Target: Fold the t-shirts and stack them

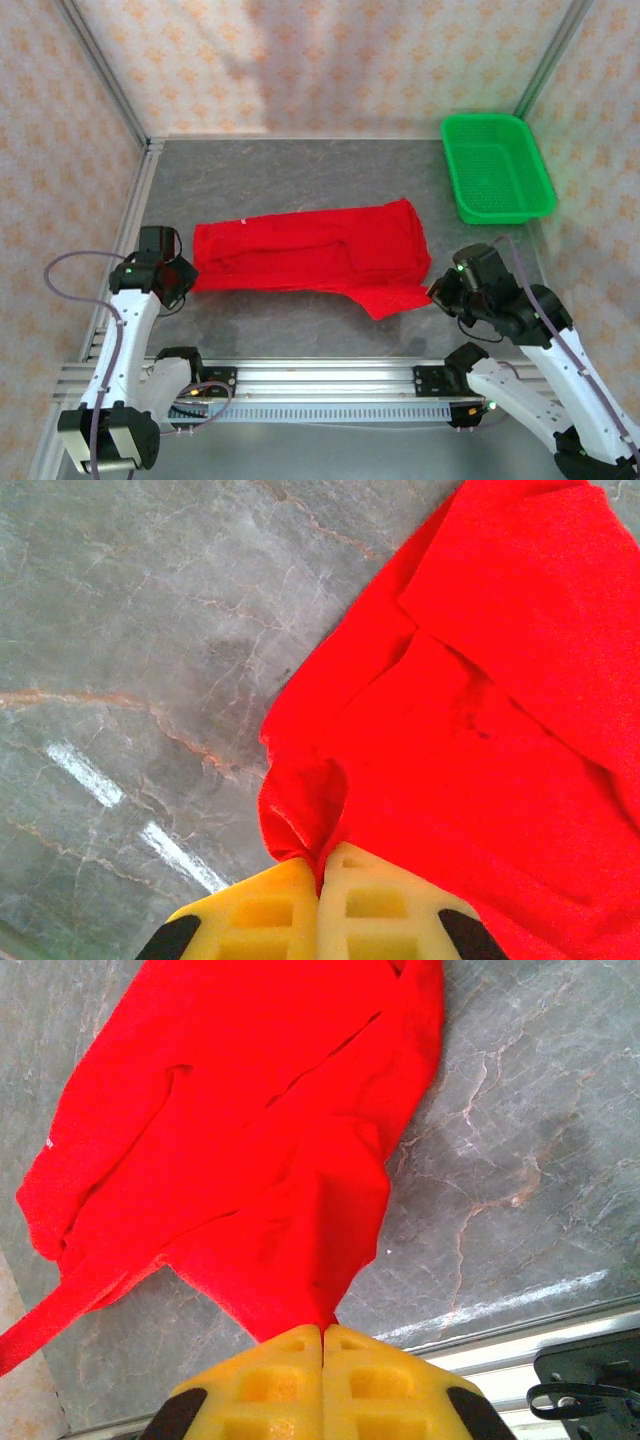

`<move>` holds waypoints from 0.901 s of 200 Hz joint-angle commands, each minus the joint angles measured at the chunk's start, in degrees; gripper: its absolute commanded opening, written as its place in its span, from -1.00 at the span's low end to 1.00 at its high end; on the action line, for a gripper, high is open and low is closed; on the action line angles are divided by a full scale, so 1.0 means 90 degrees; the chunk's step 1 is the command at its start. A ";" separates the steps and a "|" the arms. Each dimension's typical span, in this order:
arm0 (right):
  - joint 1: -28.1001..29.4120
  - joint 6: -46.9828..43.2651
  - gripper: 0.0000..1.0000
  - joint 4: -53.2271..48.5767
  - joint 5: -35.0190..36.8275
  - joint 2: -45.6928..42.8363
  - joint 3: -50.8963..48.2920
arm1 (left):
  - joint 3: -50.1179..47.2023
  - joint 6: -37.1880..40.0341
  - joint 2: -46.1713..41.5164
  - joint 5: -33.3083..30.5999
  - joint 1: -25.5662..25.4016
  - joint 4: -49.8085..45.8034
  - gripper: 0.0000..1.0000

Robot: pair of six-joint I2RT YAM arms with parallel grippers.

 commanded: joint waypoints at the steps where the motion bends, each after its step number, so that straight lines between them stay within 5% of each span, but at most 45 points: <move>1: -0.0036 0.0100 -1.00 -0.0032 -0.0075 -0.0042 0.0148 | 0.0121 0.0179 -0.0130 0.0017 0.0057 -0.0401 -1.00; 82: -0.0041 -0.0695 -1.00 0.0763 -0.0125 0.0780 0.1246 | 0.0516 0.0482 -0.0313 -0.0134 0.0055 -0.0560 -1.00; 180: -0.0043 -0.2334 -1.00 -0.0126 0.0379 0.2533 0.3373 | 0.0582 0.0689 -0.0394 -0.0196 0.0051 -0.0646 -1.00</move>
